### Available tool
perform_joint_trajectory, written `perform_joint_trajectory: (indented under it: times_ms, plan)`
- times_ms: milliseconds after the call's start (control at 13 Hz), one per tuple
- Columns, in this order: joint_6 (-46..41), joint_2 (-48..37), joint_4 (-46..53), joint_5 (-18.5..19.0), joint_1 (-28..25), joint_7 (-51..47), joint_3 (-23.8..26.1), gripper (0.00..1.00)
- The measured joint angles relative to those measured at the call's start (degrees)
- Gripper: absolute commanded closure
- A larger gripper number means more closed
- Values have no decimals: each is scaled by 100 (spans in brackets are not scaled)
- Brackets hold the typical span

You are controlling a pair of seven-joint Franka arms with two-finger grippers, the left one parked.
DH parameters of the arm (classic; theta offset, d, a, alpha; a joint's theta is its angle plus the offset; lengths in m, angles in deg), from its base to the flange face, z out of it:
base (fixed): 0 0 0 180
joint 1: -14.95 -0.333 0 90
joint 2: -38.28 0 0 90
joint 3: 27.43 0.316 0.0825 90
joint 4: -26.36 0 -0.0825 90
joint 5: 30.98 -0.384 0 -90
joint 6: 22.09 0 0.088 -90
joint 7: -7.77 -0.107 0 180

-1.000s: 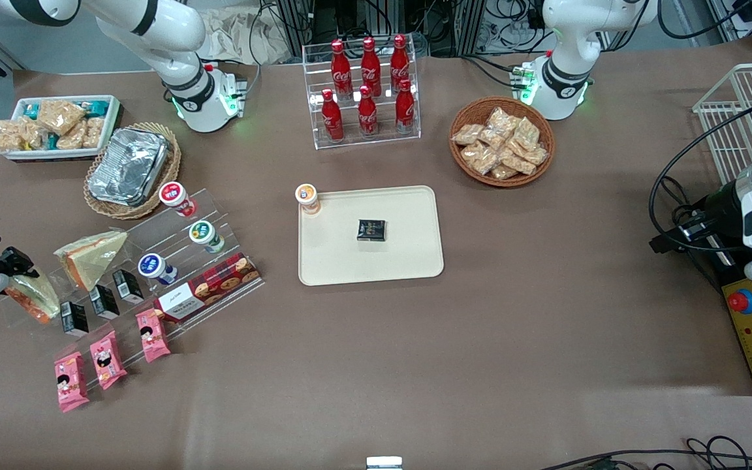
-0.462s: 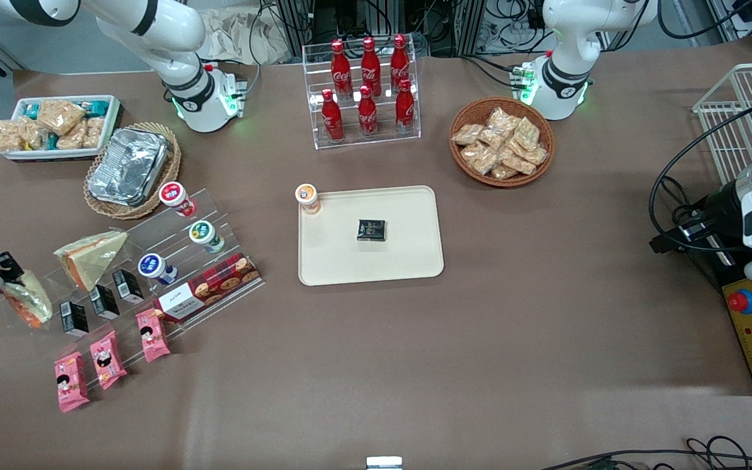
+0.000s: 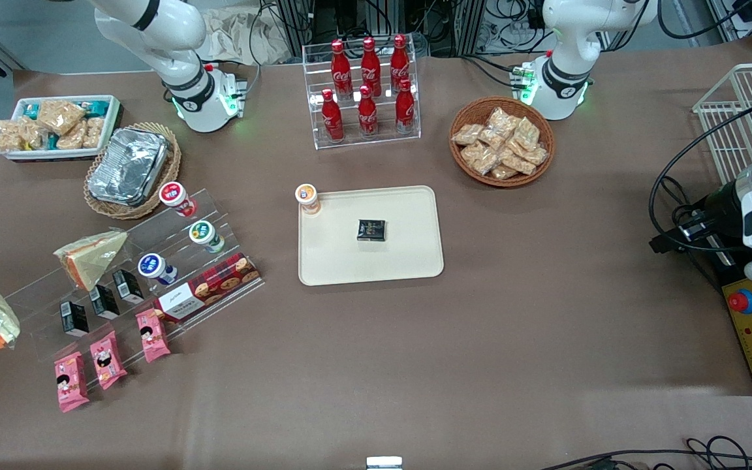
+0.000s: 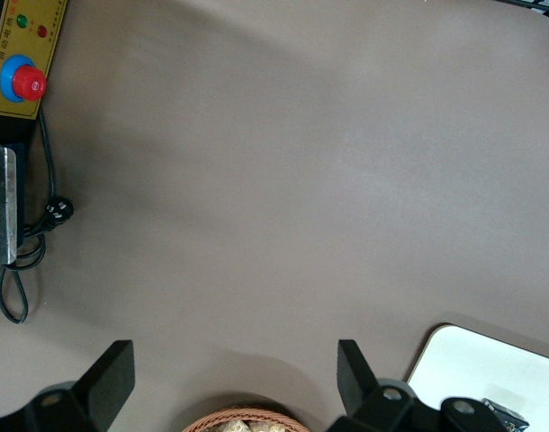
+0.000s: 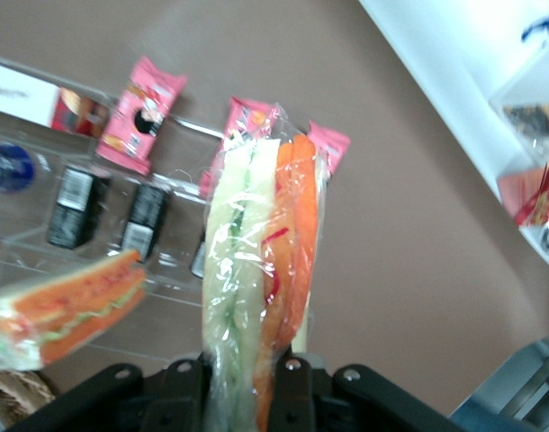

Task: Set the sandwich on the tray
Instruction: 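Lift the sandwich out of the rack with the right gripper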

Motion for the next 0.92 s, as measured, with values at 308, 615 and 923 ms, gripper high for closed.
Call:
perform_joint_trajectory:
  times_ms: [308, 615, 923]
  plan:
    - [-215, -136, -2, -7, -92, 169, 762, 91]
    - [-373, -237, -2, -10, -143, 169, 1820, 91]
    - [-433, -139, -87, -11, -708, 166, 2542, 91]
